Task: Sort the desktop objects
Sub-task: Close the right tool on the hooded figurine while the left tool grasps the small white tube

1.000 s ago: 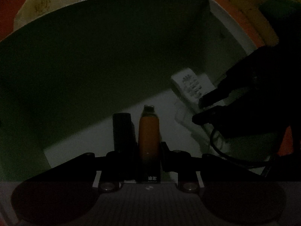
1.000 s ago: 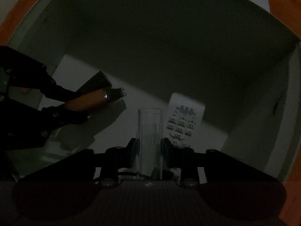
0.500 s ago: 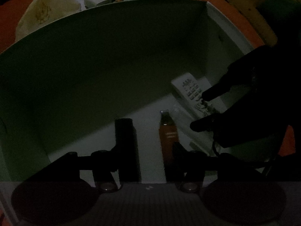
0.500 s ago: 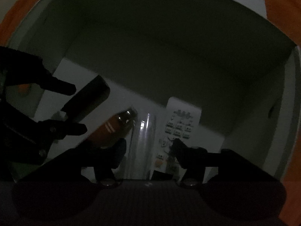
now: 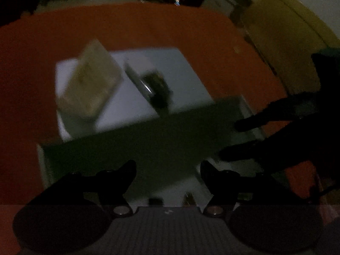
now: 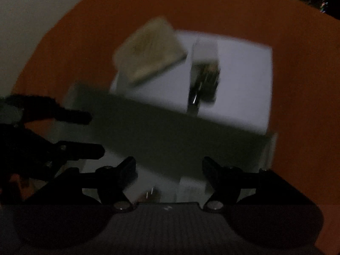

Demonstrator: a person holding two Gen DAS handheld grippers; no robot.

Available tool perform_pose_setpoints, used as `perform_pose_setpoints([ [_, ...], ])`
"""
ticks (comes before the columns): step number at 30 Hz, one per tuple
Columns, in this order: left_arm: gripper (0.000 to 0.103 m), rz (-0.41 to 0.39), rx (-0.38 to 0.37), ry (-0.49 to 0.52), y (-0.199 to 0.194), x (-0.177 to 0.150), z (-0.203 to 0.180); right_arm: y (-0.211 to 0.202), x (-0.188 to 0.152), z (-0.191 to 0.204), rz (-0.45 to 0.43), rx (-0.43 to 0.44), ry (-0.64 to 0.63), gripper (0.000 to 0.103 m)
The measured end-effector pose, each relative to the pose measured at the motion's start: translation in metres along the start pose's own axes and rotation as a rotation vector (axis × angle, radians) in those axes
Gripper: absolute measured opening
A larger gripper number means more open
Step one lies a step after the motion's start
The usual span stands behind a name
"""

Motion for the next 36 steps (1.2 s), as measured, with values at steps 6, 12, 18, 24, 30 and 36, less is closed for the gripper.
perform_pose_setpoints([
  [6,0.064,-0.004,0.013,-0.139,0.002,0.03,0.017,-0.007,0.048,-0.037,-0.158,-0.009,0.105,0.073],
  [12,0.069,0.027,0.164,-0.113,0.008,0.057,0.024,0.02,0.078,-0.078,-0.215,0.067,0.283,0.072],
  [18,0.072,0.037,0.302,0.033,0.018,0.094,0.015,0.059,0.092,-0.11,-0.114,0.064,0.33,0.064],
  [24,0.064,0.019,0.192,-0.044,0.036,0.123,0.006,0.087,0.097,-0.132,-0.085,0.09,0.402,0.059],
  [30,0.066,0.056,0.161,-0.15,0.065,0.117,0.017,0.113,0.101,-0.139,-0.056,0.093,0.403,0.053],
  [36,0.078,0.026,0.09,-0.184,0.086,0.125,0.02,0.115,0.102,-0.135,-0.049,0.065,0.364,0.042],
])
Point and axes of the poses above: each gripper's, at about its wrist camera, not at the fingertips, and y roughly the way its jaws point, z to its left, x to its top, the point moved 4 cm from there along y, roughly the way its jaws point, and after that the axes turned 12 degrees about x, right-handed, at the moved point
